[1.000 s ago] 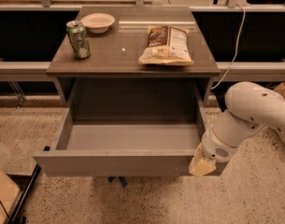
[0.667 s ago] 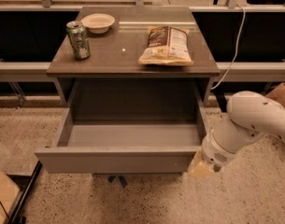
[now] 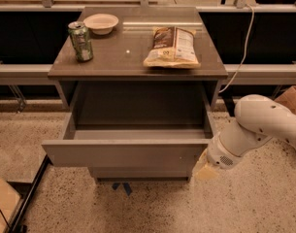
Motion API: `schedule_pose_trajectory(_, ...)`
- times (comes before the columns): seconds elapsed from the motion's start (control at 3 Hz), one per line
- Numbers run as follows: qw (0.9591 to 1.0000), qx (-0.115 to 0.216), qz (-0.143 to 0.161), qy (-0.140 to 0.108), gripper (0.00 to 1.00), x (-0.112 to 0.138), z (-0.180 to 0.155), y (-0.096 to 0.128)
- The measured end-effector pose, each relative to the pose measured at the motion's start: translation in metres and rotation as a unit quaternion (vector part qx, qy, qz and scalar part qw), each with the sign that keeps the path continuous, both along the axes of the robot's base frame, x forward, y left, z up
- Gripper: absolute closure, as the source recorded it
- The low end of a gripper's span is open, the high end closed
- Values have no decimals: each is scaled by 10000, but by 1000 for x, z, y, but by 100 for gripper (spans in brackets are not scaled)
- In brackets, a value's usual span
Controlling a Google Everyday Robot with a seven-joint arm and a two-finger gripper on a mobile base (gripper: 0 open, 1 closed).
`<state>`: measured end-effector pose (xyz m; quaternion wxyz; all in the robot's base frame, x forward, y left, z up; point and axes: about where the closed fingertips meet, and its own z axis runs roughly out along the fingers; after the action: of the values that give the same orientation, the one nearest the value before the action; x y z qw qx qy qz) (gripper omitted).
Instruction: Close top drawer
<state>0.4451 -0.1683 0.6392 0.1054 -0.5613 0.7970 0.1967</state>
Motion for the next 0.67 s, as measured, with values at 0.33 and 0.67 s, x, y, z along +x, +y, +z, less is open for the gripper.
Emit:
schedule_pose_trajectory(0.33,10000,0,0,-4,100,0,0,0)
schedule_pose_trajectory(0.67,9984,-38,48,-557,100,25,17,4)
